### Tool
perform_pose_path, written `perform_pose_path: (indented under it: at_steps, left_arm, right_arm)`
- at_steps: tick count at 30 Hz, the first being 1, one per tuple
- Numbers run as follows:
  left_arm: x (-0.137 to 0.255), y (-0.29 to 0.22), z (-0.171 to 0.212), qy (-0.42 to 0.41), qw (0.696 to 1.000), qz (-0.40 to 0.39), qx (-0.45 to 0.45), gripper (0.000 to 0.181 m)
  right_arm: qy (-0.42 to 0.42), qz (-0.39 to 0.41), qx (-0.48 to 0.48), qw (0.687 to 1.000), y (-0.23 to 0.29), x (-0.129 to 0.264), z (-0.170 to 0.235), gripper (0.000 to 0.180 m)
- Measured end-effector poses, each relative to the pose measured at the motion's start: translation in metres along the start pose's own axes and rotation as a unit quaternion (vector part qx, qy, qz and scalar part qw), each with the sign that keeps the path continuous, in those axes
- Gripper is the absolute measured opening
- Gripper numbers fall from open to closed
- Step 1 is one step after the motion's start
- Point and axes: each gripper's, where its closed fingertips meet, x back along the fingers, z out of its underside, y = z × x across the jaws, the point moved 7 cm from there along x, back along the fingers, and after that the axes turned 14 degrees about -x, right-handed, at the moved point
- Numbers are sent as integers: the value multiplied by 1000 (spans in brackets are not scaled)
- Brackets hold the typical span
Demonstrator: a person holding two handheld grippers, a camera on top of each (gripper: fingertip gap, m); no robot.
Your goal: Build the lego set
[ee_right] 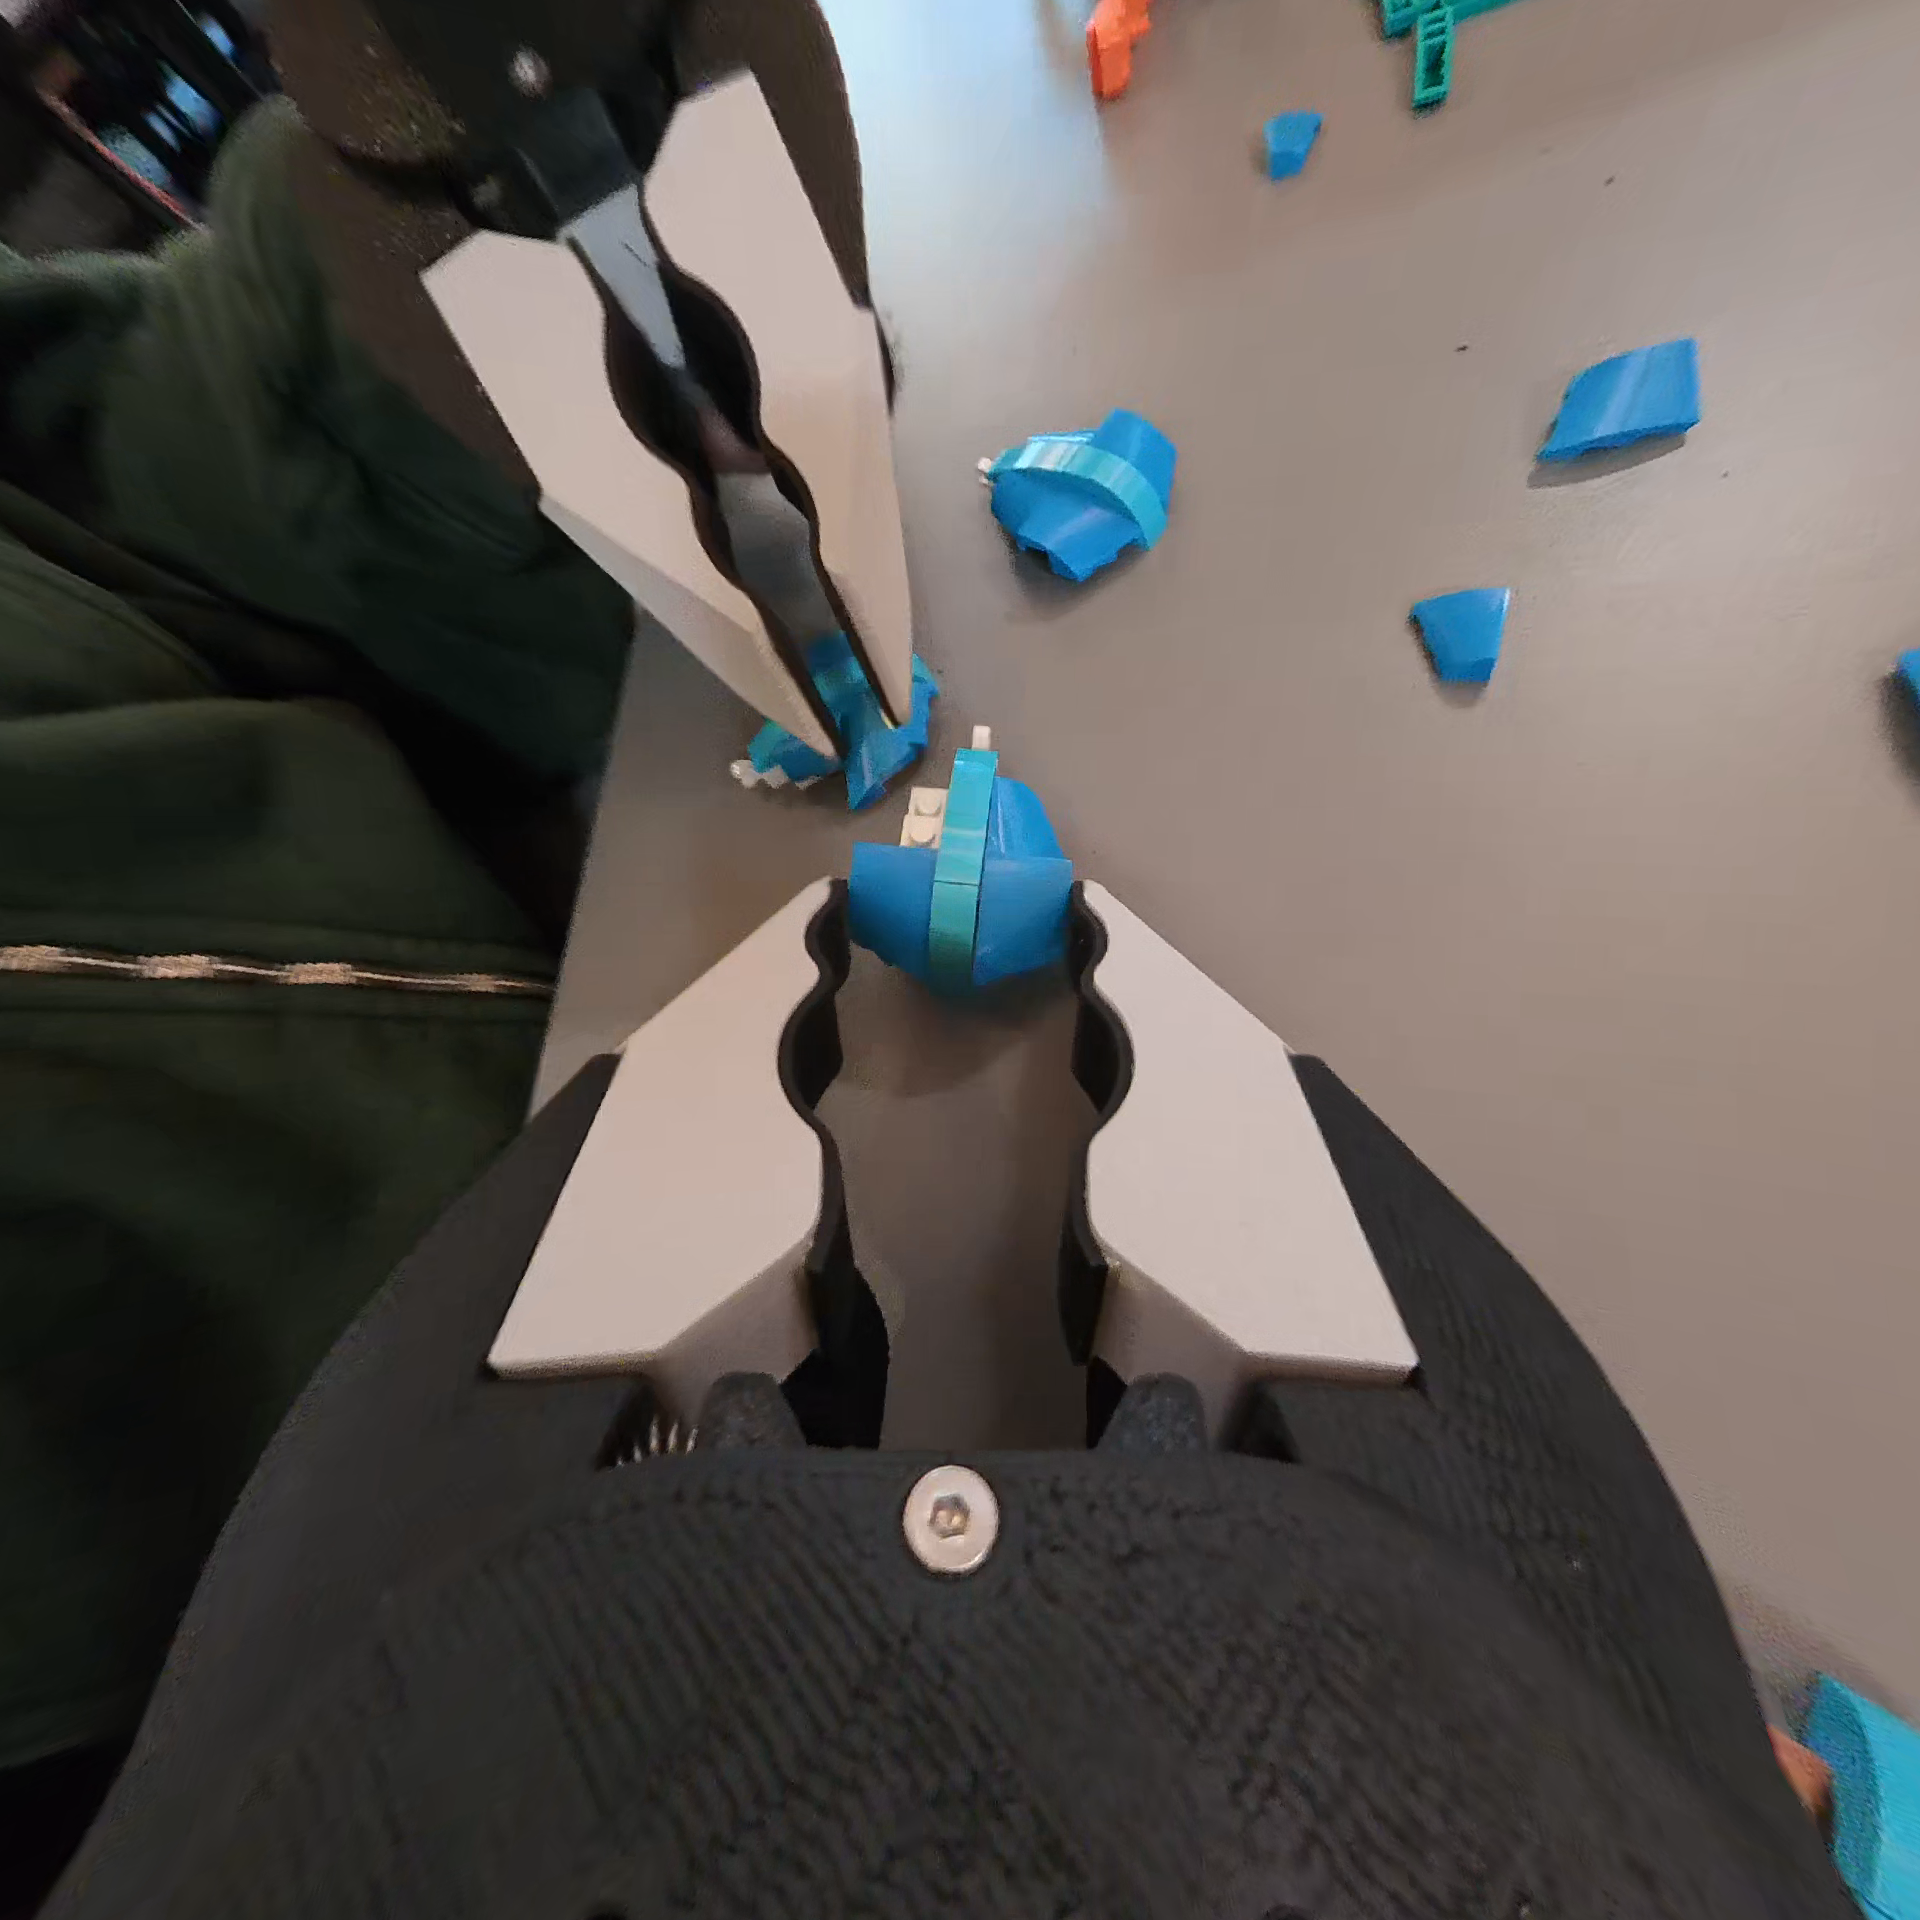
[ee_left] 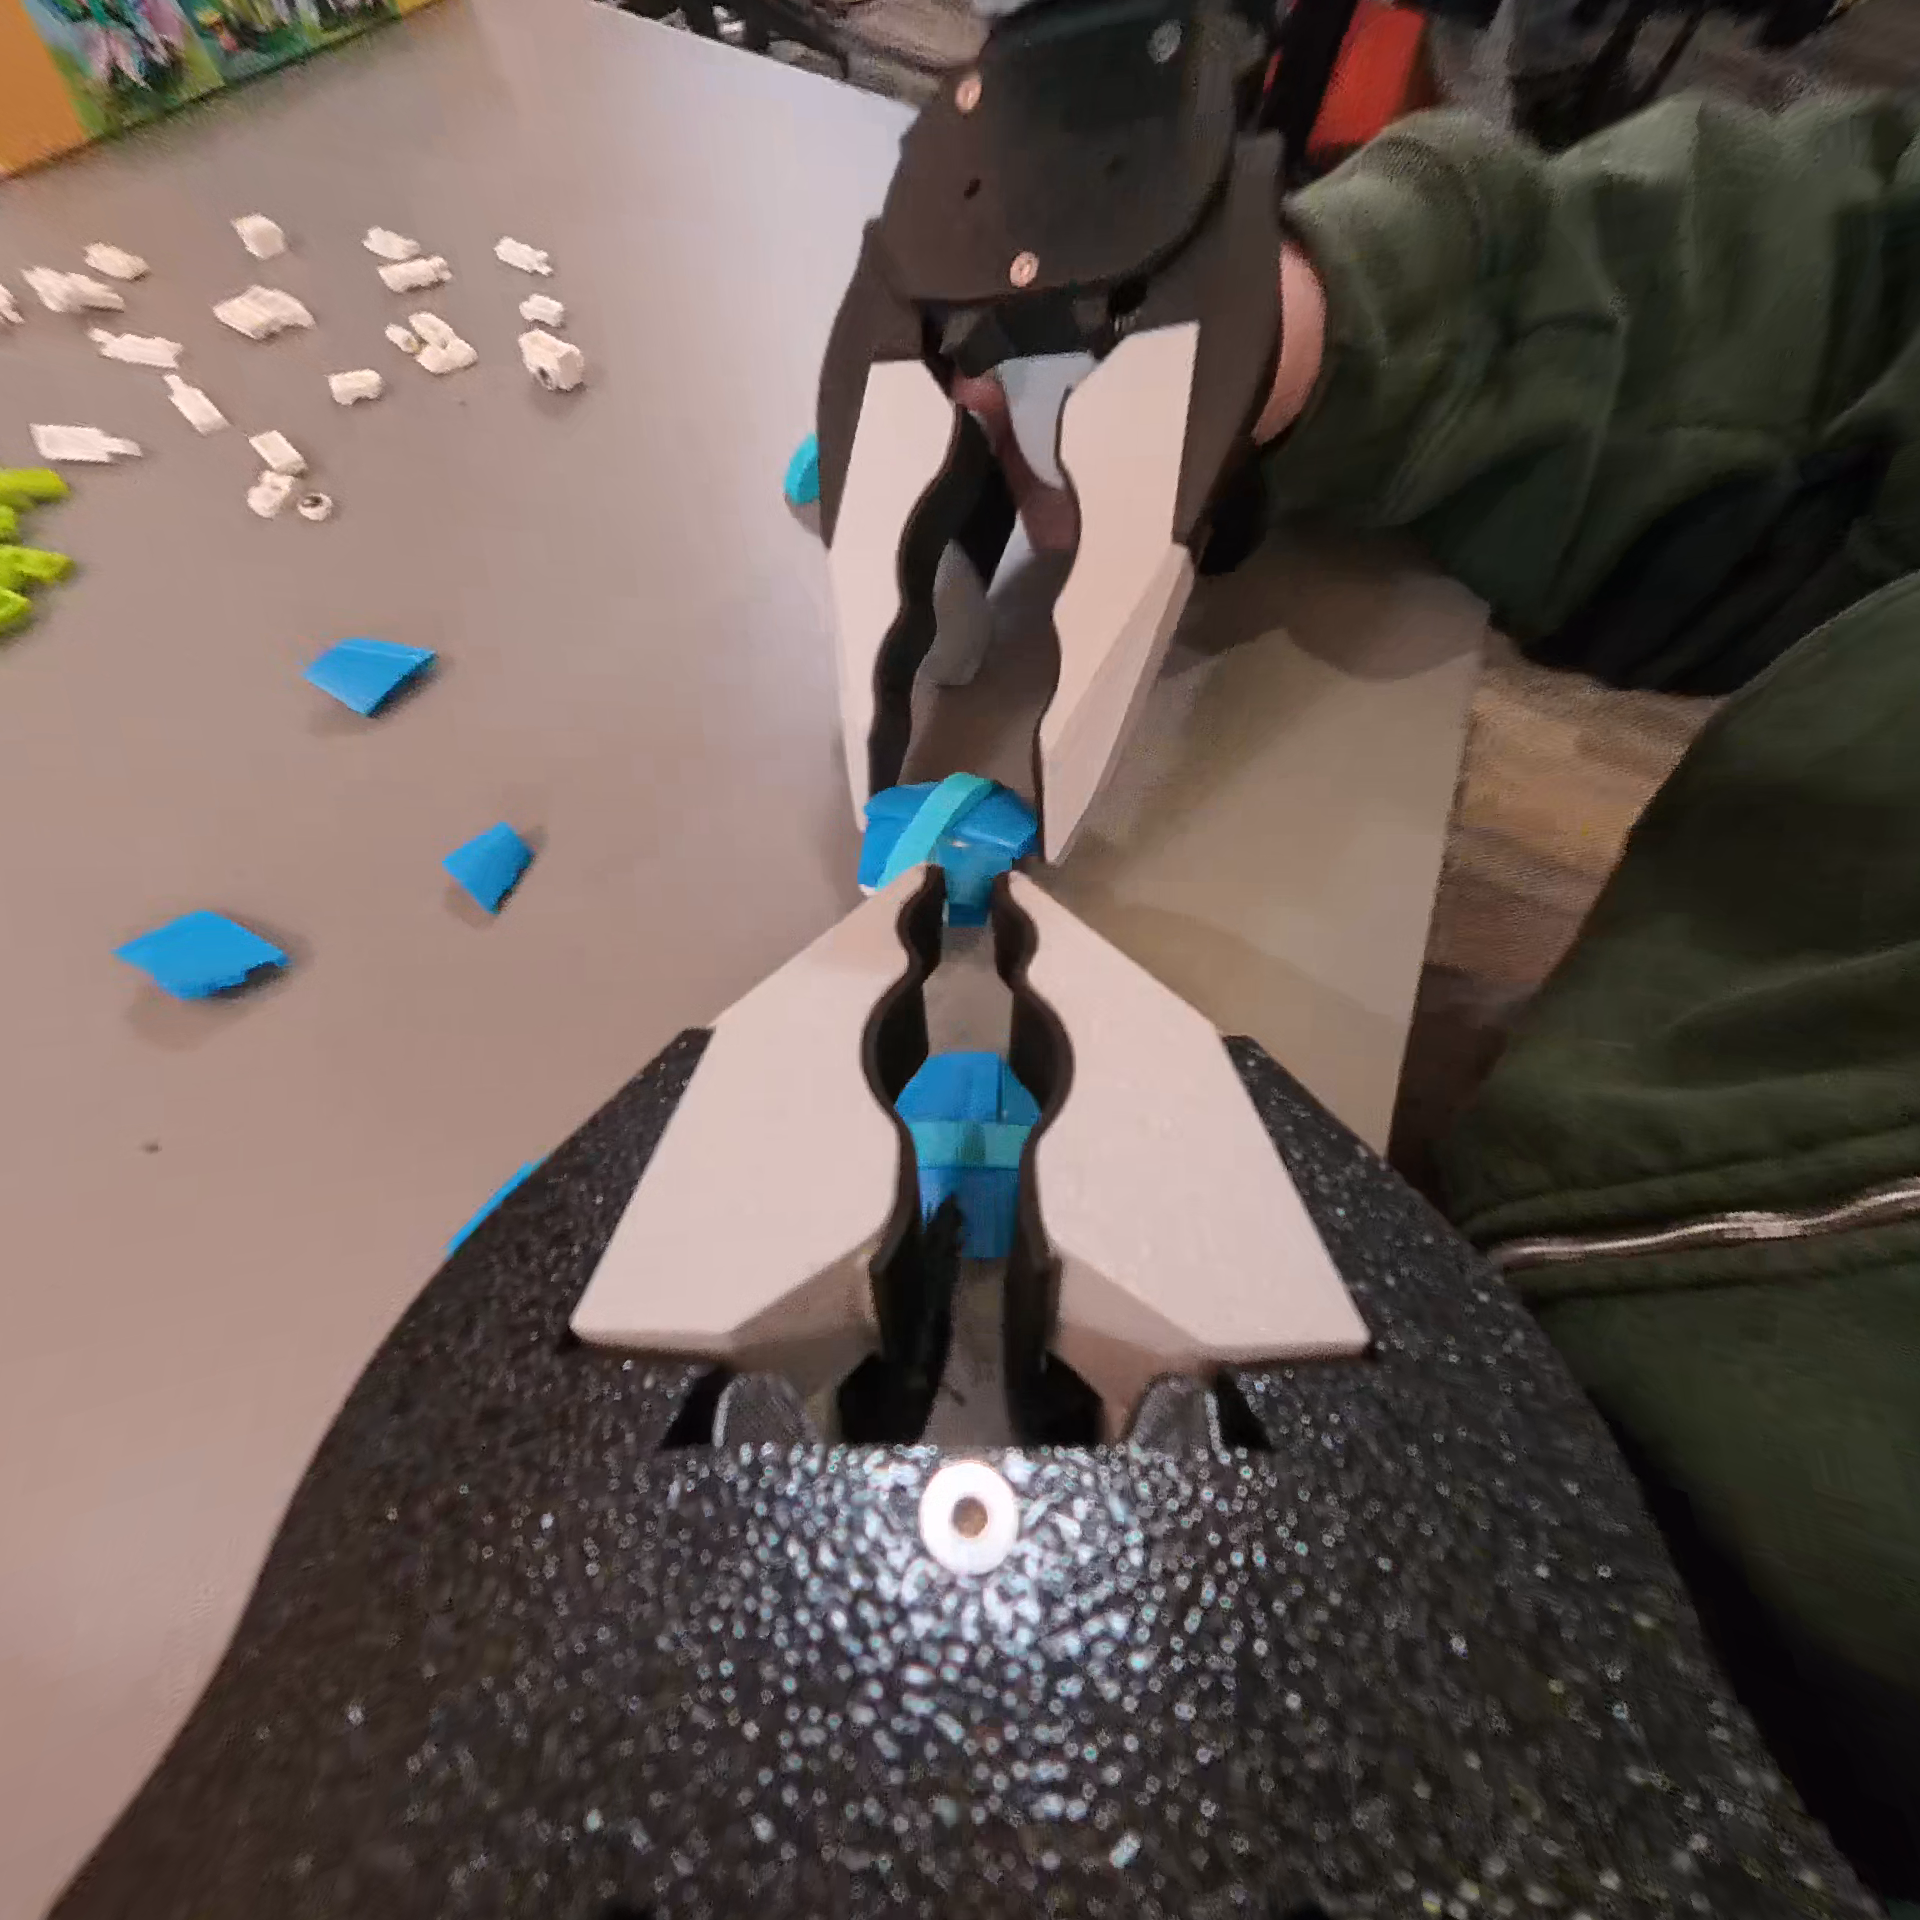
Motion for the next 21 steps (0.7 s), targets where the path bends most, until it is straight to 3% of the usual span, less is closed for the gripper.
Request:
perform_pose_path:
  at_steps: [1, 5, 11, 17, 21]
  left_arm:
    - [1, 1, -3, -15, 1000, 7, 13, 7]
    - [8, 8, -14, -51, 997, 12, 52, 7]
    - [12, 12, -21, -72, 991, 40, 109, 7]
    - [9, 8, -25, -80, 990, 55, 100, 7]
    - [7, 6, -35, -92, 987, 83, 103, 8]
  right_arm:
    - [-5, -12, -10, 1000, 0, 2, -1, 41]
    - [-29, -49, -39, 998, 0, 8, -5, 40]
    - [10, -22, -6, 1000, 1, 14, 0, 41]
    - [-52, -180, -178, 966, 1, 33, -10, 40]
    - [-60, -193, -182, 962, 0, 39, -11, 41]
